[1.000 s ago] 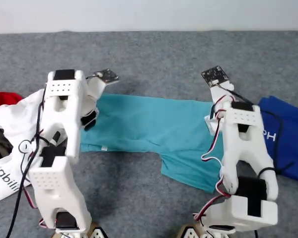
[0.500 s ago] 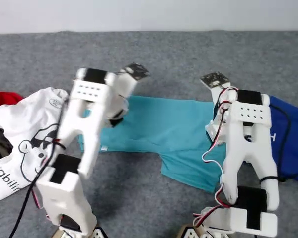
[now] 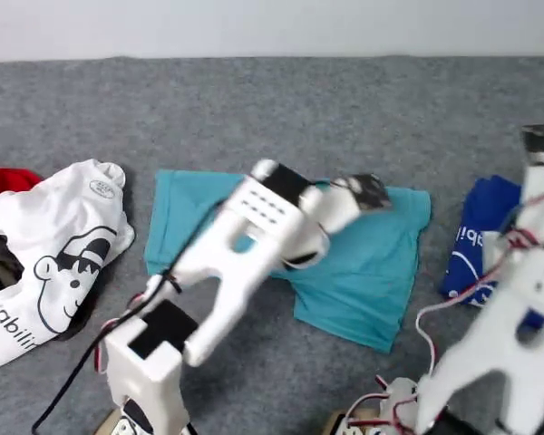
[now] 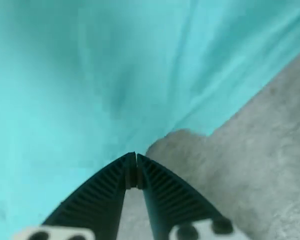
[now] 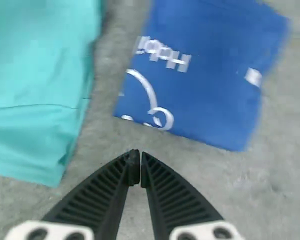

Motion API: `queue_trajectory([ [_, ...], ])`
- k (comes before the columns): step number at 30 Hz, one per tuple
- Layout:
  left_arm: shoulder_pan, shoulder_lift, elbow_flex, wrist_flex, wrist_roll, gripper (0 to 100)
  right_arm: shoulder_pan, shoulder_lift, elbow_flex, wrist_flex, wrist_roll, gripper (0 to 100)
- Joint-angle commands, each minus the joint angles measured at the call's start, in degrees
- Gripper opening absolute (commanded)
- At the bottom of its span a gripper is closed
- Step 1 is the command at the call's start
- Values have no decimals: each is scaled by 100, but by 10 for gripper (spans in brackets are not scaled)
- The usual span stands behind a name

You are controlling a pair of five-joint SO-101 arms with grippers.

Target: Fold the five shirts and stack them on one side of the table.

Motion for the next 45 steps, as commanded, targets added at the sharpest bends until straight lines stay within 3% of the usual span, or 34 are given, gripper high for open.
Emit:
queue_trajectory([
  [1, 651, -290, -4, -167, 62, 27, 259, -629, -281, 321, 0, 14],
  [5, 1160, 62, -13, -158, 53, 111, 277, -919, -273, 646, 0, 14],
  [11, 1451, 747, -48, -167, -176, 114, 286, -1323, -281, 884, 0, 14],
  [22, 1002, 1064, -189, -985, -255, 110, 286, -2079, 440, 884, -35, 14],
  [29, 554, 1758, -1156, -1160, -237, 111, 286, -2818, 1011, 884, -18, 14],
  [35, 387, 2444, -2360, -422, -237, 108, 286, -3196, 1284, 884, -9, 14],
  [45, 800, 2804, -3565, 879, -273, 126, 286, -3248, 1292, 884, -9, 13],
])
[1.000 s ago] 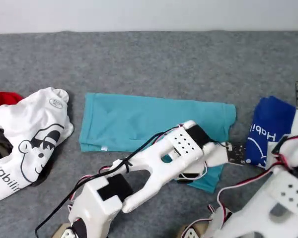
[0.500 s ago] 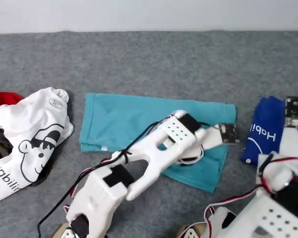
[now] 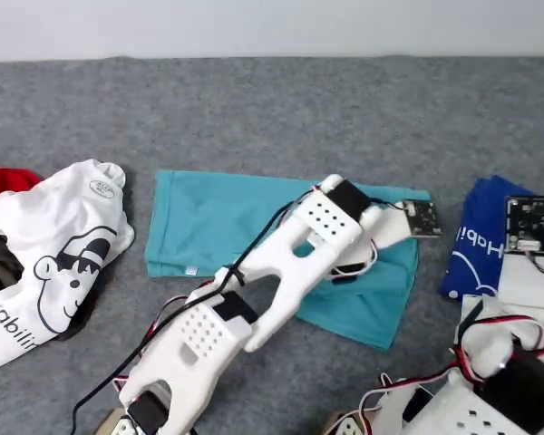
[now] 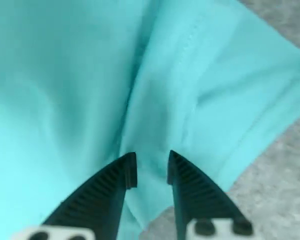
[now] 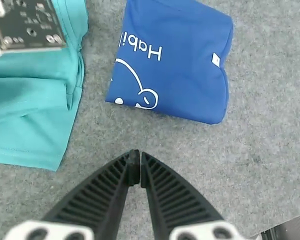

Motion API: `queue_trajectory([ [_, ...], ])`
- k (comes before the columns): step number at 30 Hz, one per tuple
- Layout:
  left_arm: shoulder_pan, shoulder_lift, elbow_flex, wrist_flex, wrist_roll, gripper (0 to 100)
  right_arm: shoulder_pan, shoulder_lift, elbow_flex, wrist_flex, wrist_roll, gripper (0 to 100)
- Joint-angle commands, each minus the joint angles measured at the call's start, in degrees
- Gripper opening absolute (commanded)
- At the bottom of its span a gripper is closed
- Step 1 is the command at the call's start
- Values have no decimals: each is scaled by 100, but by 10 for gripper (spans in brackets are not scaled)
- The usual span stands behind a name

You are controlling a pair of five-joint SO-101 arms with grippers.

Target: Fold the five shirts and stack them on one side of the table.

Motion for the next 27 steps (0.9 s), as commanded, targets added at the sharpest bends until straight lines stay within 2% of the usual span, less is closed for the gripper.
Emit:
queue_trajectory([
  [1, 246, -114, -268, 378, -70, 137, 84, -22, -26, 215, -18, 13],
  [9, 404, 9, -268, 369, -35, 170, 84, -22, -53, 215, -18, 11],
  [16, 141, 598, -321, -35, 0, 167, 84, -22, -53, 215, -18, 11],
  [19, 70, 642, -514, -70, 246, 166, 84, -22, -53, 215, -18, 11],
  [23, 88, 615, -602, -70, 229, 102, 84, -22, -53, 215, -9, 11],
  [27, 246, 607, -602, 141, -79, 45, 84, -22, -53, 215, -9, 12],
])
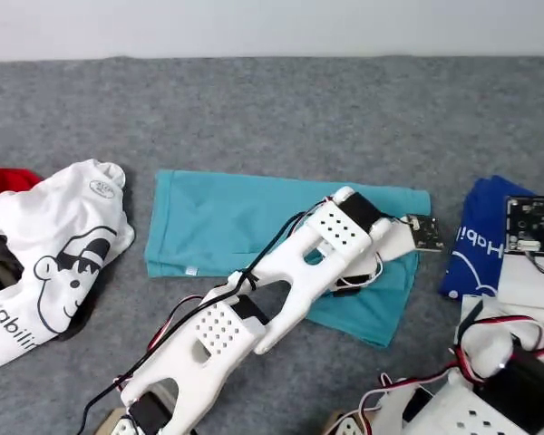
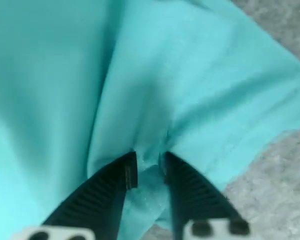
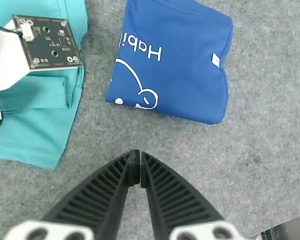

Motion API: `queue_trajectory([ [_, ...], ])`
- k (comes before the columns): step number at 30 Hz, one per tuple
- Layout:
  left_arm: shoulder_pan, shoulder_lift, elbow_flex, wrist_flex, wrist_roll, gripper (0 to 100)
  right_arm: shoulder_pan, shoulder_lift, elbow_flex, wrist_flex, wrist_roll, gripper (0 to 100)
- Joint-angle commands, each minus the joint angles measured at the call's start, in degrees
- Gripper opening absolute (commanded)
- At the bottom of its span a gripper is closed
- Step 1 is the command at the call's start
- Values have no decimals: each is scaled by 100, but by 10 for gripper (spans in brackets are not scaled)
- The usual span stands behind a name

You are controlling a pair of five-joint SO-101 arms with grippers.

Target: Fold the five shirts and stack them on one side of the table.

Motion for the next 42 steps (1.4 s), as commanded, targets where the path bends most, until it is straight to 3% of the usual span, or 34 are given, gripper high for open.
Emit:
queue_trajectory([
  [1, 141, -79, -207, 141, -176, 39, 84, -22, -53, 215, -9, 12],
  [12, 18, -79, -760, 334, -176, 17, 84, -22, -53, 215, -9, 12],
  [17, -105, -220, -664, 334, -158, 142, 84, -22, -53, 215, -9, 12],
  [21, -53, -369, -637, 334, -88, 152, 84, -22, -53, 215, -18, 12],
  [37, 26, 246, -646, 88, -62, 144, 84, -22, -35, 215, -35, 13],
  [42, 26, 246, -1191, 308, 9, 64, 84, -22, -35, 215, -35, 13],
])
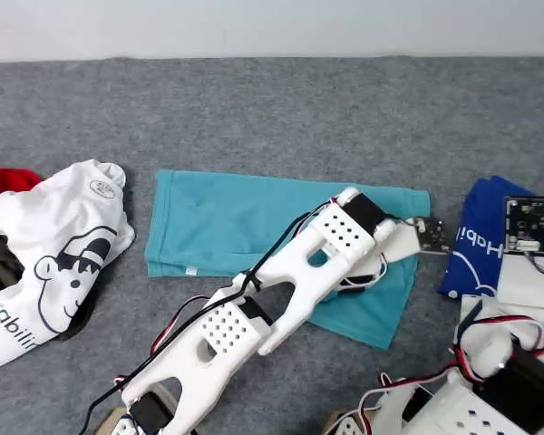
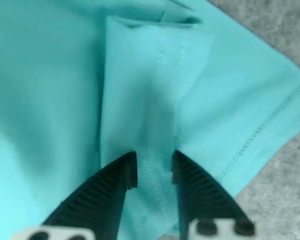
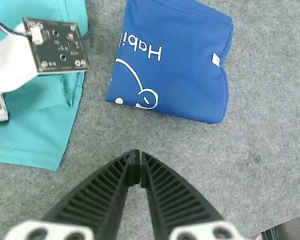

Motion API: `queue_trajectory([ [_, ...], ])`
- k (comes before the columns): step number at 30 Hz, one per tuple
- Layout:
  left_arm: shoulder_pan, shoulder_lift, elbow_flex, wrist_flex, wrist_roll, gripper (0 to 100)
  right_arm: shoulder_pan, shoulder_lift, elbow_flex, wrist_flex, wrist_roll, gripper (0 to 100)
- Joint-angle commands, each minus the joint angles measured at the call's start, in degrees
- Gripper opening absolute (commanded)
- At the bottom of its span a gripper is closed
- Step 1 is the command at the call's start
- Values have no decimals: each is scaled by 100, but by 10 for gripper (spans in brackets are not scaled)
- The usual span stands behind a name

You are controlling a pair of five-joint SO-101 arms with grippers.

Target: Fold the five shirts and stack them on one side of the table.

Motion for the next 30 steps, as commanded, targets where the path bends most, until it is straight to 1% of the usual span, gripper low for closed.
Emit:
queue_trajectory([
  [1, -26, -97, -541, 158, 62, 52, 84, -22, -35, 207, -35, 13],
  [9, -35, -273, -611, 167, 62, 8, 84, -22, -44, 207, -35, 12],
  [18, -343, -501, -470, 158, -79, 13, 84, -22, -26, 207, -35, 12],
  [19, -343, -527, -356, 158, -88, 26, 84, -22, -26, 207, -35, 12],
  [23, -308, -536, 48, 167, -70, 139, 84, -13, -26, 198, -35, 13],
  [30, -387, -448, 303, 79, -114, 152, 84, -13, -26, 198, -44, 13],
])
